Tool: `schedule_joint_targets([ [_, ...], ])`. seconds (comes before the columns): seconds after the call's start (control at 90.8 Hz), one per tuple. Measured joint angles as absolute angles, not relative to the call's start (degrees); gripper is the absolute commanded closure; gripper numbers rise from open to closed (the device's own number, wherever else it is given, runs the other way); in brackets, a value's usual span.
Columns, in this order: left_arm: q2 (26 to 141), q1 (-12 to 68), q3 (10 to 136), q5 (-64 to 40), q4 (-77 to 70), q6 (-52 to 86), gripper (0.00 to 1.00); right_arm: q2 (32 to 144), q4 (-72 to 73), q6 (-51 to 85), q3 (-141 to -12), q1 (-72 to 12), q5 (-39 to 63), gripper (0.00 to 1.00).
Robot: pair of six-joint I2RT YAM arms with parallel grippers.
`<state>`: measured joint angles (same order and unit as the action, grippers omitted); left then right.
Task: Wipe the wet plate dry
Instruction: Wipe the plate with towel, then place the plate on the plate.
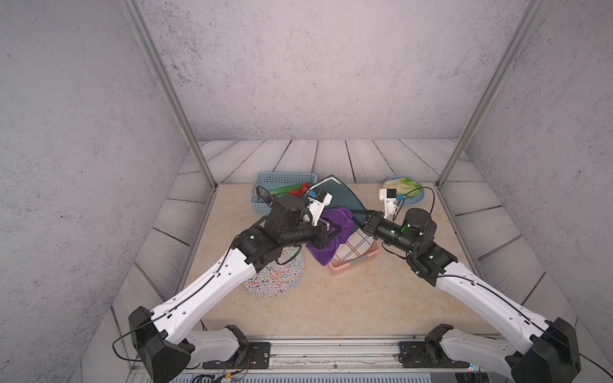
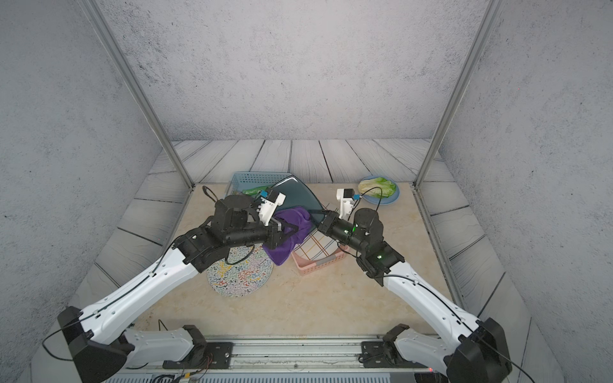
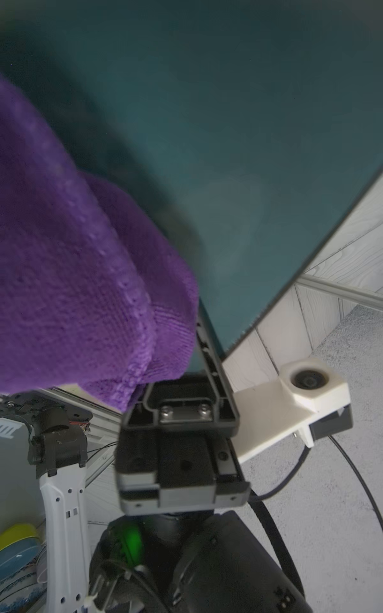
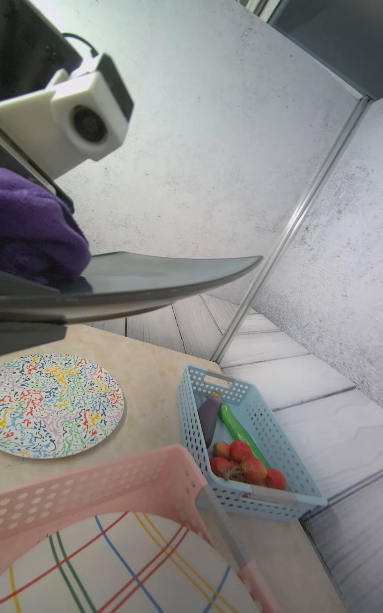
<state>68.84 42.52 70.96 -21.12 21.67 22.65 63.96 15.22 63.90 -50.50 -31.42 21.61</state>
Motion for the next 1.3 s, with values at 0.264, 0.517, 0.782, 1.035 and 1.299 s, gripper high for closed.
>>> schedule_joint_targets([
  [0.264, 51.1, 28.4, 70.7, -14.2, 29.5, 29.5, 1.0, 65.5, 9.6, 61.2, -51.8, -31.5, 20.2, 1.0],
  [0.517, 44.6, 28.4, 70.0, -8.2, 33.0, 28.6, 1.0, 81.4, 5.3, 55.5, -55.7, -45.9, 17.8, 1.0],
  [0.782, 42.9, 28.4, 65.2, -5.8, 37.1, 28.4, 1.0, 101.5, 5.6, 54.0, -65.0, -52.4, 15.6, 1.0],
  [1.035, 42.0, 28.4, 64.0, -5.6, 36.9, 28.5, 1.0, 113.1, 8.4, 54.5, -72.8, -53.1, 14.7, 1.0],
  [1.299, 42.2, 28.4, 62.0, -5.8, 36.5, 28.9, 1.0, 117.8, 10.8, 53.9, -75.6, -53.3, 14.6, 0.83],
])
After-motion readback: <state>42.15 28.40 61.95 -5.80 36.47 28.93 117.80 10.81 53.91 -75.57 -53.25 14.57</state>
